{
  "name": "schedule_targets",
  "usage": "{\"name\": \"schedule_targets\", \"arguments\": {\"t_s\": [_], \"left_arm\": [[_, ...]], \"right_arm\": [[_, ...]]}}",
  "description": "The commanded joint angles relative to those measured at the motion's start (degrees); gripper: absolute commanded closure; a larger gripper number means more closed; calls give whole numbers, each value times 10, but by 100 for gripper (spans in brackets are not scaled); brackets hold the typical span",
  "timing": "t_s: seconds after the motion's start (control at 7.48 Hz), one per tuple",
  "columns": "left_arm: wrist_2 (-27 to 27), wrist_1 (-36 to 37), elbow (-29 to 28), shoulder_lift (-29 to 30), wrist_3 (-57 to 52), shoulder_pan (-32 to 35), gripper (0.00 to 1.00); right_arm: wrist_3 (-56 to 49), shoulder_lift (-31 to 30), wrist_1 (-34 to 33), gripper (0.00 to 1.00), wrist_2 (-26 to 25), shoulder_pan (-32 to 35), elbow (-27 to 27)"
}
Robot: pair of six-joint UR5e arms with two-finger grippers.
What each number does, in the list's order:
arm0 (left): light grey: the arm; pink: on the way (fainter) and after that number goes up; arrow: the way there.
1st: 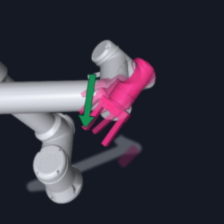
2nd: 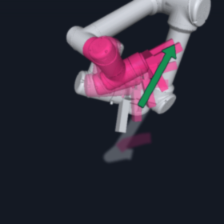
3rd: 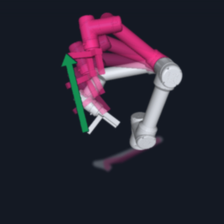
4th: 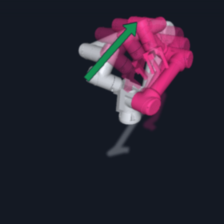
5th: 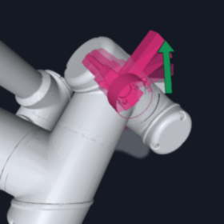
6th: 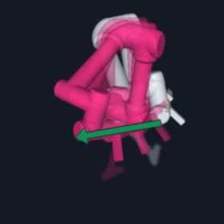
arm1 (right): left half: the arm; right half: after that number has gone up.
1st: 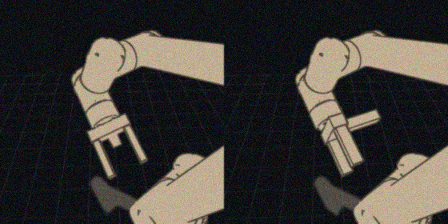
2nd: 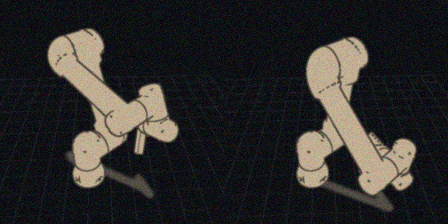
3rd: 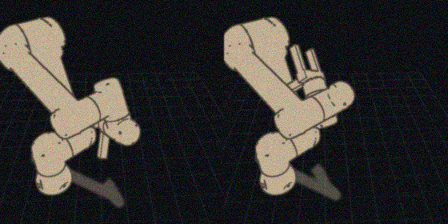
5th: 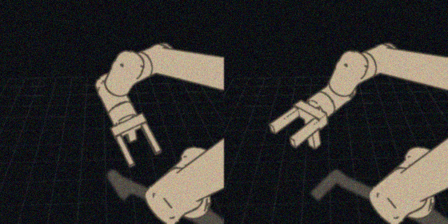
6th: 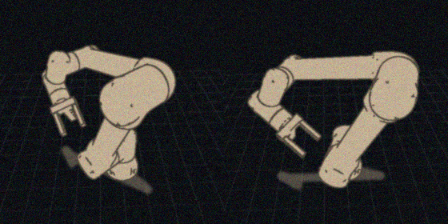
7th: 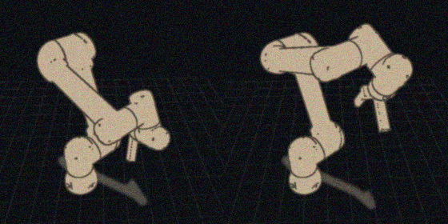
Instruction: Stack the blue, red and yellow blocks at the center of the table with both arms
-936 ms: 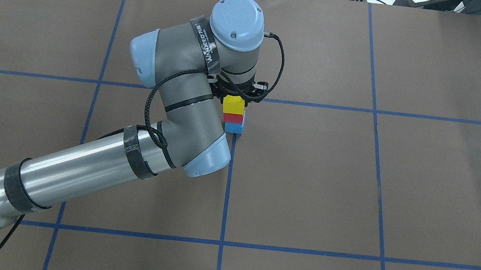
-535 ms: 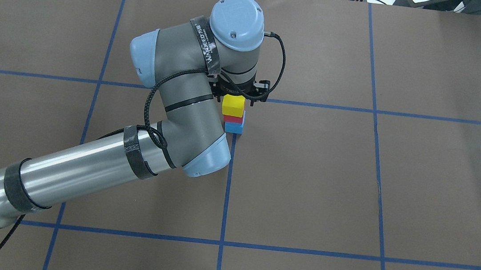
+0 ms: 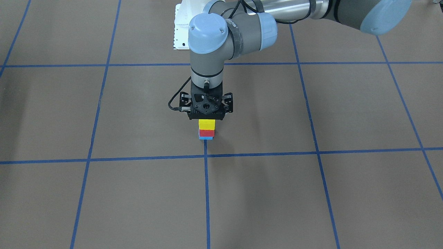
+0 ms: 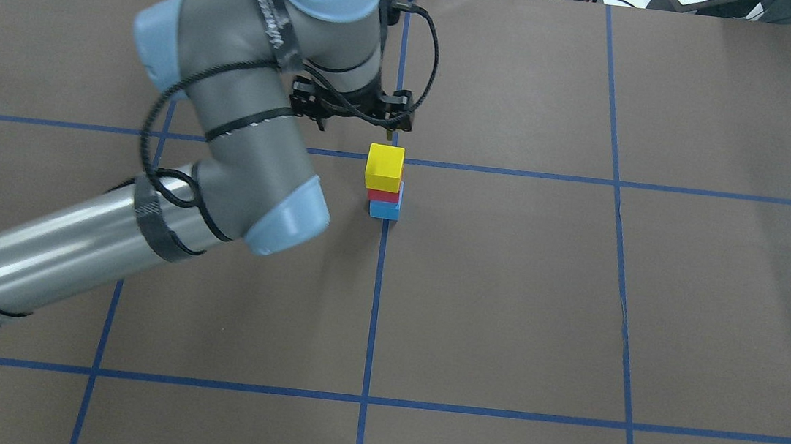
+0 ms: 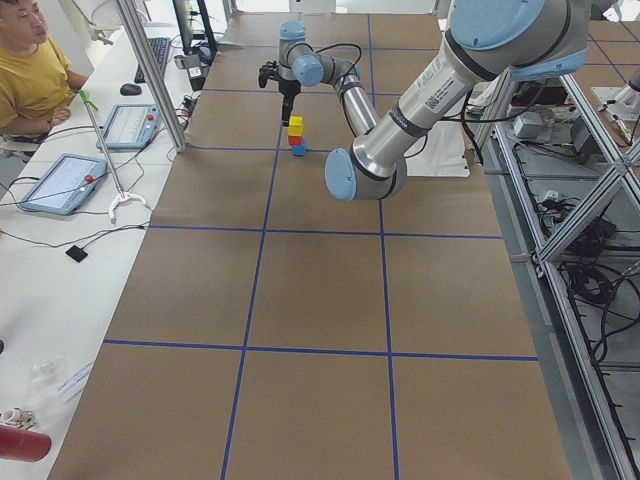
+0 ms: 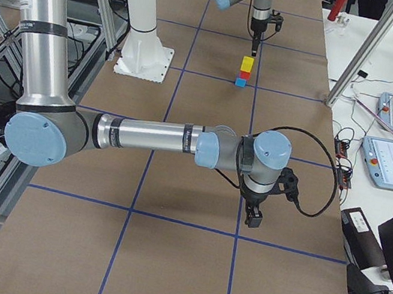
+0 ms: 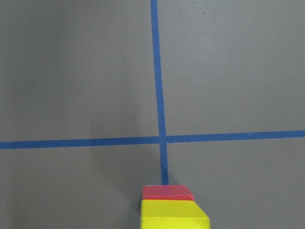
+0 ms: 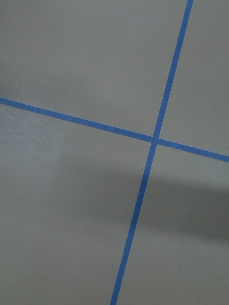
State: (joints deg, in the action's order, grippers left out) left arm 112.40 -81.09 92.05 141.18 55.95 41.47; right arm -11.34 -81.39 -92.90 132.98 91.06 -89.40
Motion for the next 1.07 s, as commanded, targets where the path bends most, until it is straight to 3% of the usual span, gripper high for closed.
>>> {"name": "schedule_targets", "arguments": {"t_s": [0.0, 0.13, 0.27, 0.53, 0.67, 0.94], "left_arm": [[62, 71, 157, -146, -188, 121, 0], [116, 73, 186, -222, -324, 202, 0], [160, 72, 179, -287, -475, 292, 0], [165, 71, 125, -359, -680, 415, 0], [166, 67, 90, -385, -731, 446, 0], [167, 16, 75, -465, -729, 464, 0]], "right_arm": [[3, -1, 0, 0, 0, 0, 1], [3, -1, 0, 0, 0, 0, 1], [3, -2, 0, 0, 0, 0, 0], [3, -2, 0, 0, 0, 0, 0], [2, -3, 0, 0, 0, 0, 0], [2, -7, 0, 0, 1, 1, -1]]}}
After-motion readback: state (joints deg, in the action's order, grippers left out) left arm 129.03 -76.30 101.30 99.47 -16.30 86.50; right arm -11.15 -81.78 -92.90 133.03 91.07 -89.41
